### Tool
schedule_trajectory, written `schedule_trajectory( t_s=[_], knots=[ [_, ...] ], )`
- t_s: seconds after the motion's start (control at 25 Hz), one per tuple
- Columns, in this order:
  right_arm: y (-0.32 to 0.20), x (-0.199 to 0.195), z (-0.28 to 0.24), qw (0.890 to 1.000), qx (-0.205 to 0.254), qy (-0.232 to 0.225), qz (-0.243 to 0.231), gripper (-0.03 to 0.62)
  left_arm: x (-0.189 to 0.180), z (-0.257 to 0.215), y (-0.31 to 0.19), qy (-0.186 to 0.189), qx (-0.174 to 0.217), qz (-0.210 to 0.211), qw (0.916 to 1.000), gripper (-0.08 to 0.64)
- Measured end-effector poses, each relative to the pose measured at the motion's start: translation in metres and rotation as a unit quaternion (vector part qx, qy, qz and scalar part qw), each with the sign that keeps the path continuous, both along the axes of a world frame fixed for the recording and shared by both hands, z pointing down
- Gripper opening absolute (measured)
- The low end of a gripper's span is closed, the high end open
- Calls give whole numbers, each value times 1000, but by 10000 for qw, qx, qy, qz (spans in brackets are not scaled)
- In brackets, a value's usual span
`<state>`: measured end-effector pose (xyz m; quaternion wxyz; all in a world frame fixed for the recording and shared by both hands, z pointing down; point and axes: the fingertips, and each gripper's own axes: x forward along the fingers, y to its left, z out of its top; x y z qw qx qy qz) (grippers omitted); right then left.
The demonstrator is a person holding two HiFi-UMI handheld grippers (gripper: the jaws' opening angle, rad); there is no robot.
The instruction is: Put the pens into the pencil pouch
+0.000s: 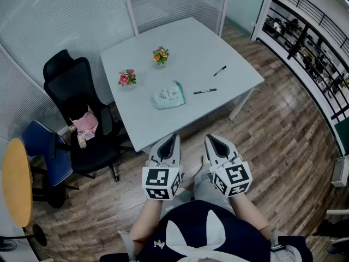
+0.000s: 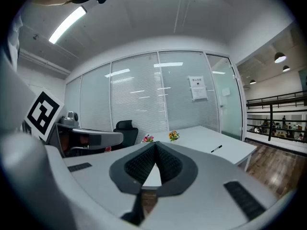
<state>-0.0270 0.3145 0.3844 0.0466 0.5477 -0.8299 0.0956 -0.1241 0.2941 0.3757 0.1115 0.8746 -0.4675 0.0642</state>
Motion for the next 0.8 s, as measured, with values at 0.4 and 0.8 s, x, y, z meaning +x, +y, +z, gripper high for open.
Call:
schedule_trajectory(
  t_s=[0.4, 0.8],
  knots=[
    [-15, 11, 6, 10000, -15, -31, -15, 5, 4, 3, -16, -40, -150, -30, 9999, 22],
    [-38, 24, 11, 9997, -102, -61, -200, 82, 5, 7, -41, -327, -94, -37, 9994, 26]
  ],
)
